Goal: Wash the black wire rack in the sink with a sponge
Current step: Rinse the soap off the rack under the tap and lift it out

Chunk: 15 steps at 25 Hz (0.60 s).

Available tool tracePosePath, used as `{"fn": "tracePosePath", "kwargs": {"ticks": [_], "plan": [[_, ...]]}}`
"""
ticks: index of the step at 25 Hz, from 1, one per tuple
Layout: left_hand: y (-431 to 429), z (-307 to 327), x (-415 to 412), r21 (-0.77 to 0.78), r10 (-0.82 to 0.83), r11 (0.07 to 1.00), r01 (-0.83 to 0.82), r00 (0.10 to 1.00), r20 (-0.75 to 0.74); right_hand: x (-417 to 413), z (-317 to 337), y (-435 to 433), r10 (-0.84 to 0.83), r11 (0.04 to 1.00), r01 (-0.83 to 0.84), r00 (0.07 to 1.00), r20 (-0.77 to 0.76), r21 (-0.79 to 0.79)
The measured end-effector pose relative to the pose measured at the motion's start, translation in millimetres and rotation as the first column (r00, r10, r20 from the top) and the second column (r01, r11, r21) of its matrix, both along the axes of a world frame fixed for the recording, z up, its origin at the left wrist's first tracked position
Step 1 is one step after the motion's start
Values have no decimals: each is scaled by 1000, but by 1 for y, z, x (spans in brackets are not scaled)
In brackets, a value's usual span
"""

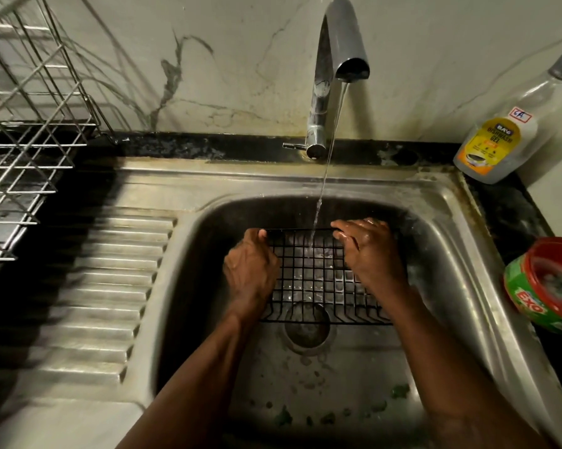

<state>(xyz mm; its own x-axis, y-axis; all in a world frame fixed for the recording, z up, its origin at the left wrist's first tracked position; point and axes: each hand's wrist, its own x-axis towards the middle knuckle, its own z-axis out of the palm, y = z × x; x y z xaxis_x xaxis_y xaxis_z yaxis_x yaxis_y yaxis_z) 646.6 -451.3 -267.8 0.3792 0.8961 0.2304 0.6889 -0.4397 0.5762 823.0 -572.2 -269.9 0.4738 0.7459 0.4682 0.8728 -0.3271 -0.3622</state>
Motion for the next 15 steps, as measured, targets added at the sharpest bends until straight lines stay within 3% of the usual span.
{"fn": "tracePosePath", "kwargs": {"ticks": [3, 7, 9, 11, 12, 13, 14, 15], "plan": [[16, 0, -9, 15, 39, 999, -40, 997, 64, -17, -8, 16, 37, 947, -21, 998, -44, 320], [22, -1, -11, 28, 42, 999, -45, 992, 120, -42, -8, 30, 144, 870, -141, 989, 31, 473], [23, -3, -11, 36, 41, 998, -46, 991, 129, -50, -13, 34, 170, 883, -106, 980, -100, 458], [23, -4, -11, 50, 22, 998, -30, 989, 146, -56, -20, 39, 143, 973, -57, 910, -388, 225], [22, -4, -12, 57, 7, 998, -16, 988, 157, -56, -22, 42, 74, 996, -34, 800, -595, 78], [22, -4, -12, 65, -6, 998, -5, 986, 167, -55, -21, 44, 3, 1000, 3, 589, -808, 6], [22, -5, -12, 77, -12, 997, -2, 984, 175, -51, -20, 46, -12, 998, 60, 304, -953, 7], [22, -5, -12, 92, -14, 996, -3, 984, 180, -48, -19, 45, 5, 997, 79, 64, -998, 10]]}}
